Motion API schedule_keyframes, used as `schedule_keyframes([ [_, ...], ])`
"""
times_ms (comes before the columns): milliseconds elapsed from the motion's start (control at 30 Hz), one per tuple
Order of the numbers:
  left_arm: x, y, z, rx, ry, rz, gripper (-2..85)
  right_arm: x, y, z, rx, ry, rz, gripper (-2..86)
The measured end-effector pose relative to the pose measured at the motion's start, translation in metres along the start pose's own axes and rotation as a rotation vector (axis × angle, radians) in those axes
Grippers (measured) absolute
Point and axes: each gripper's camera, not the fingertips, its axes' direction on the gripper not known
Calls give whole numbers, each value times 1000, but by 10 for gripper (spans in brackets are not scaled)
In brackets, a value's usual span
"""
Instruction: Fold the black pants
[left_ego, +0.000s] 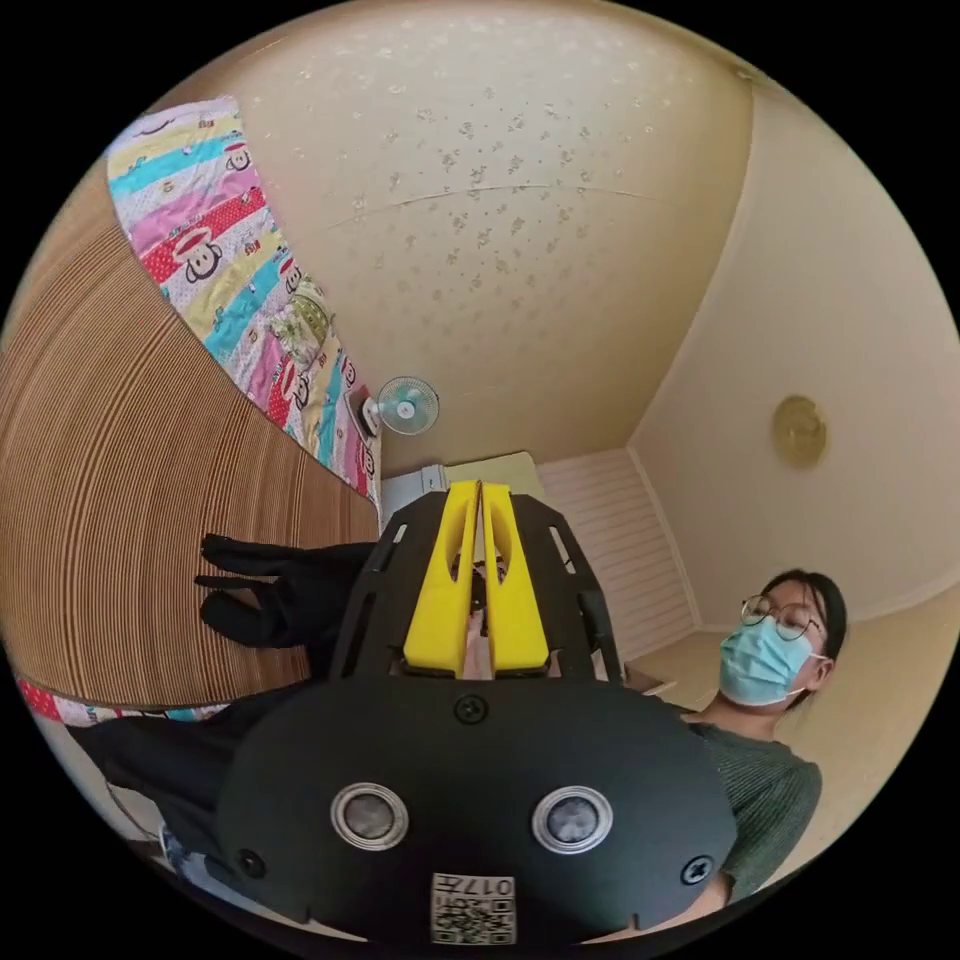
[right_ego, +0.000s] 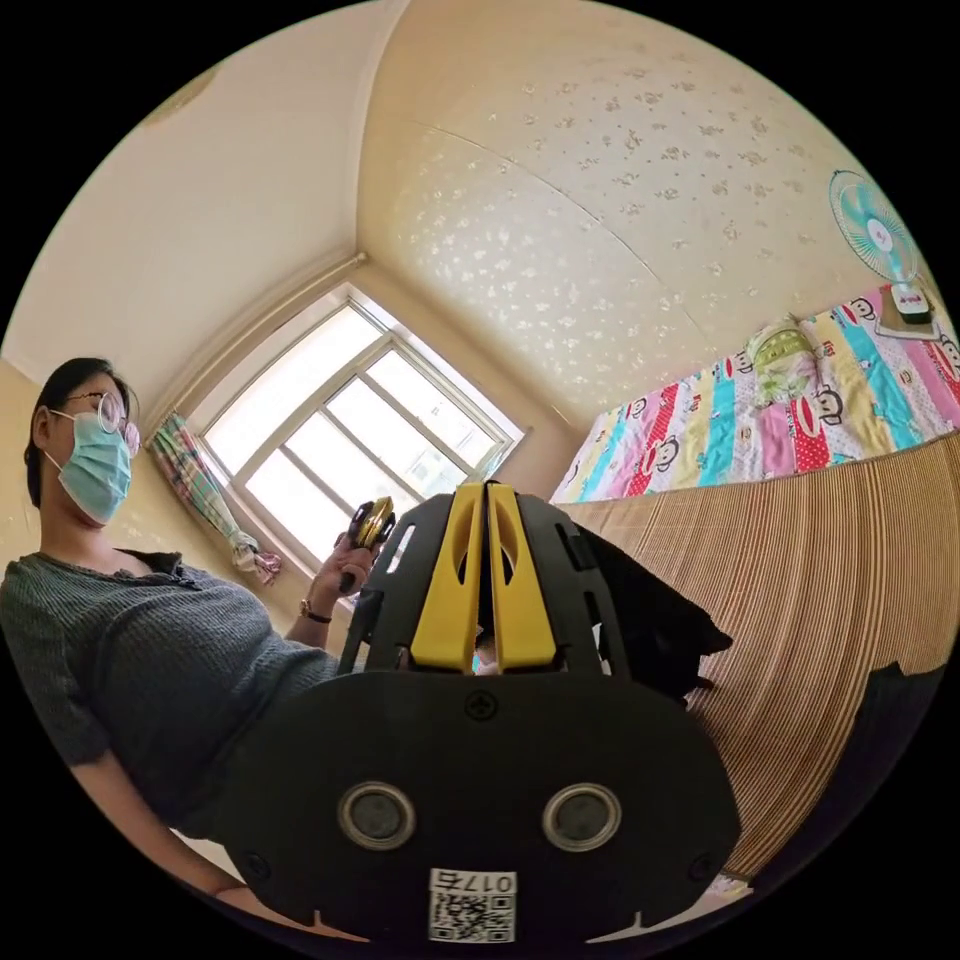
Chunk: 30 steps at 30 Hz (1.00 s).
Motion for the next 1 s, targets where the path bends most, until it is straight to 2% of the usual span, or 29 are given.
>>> schedule_keyframes([
  [133, 29, 9, 30, -183, -198, 288, 5, -32, 10, 18, 52, -231, -93, 4],
  [267, 43, 10, 47, -256, -242, 428, 120, -60, 10, 45, 93, -416, -176, 4],
  [400, 74, 9, 64, -314, -454, 688, 148, -83, 13, 69, 101, -501, -246, 3],
  [467, 74, 4, 75, -344, -551, 723, 157, -94, 17, 85, 92, -520, -263, 3],
  [567, 57, -14, 86, -441, -461, 664, 165, -111, 27, 97, 77, -498, -310, 3],
  [733, -12, -50, 67, -500, -105, 338, 163, -125, 38, 84, 183, -548, -377, 4],
  [1000, -111, -74, 31, -648, -54, -80, 177, -173, 43, 66, 327, -618, -579, 4],
])
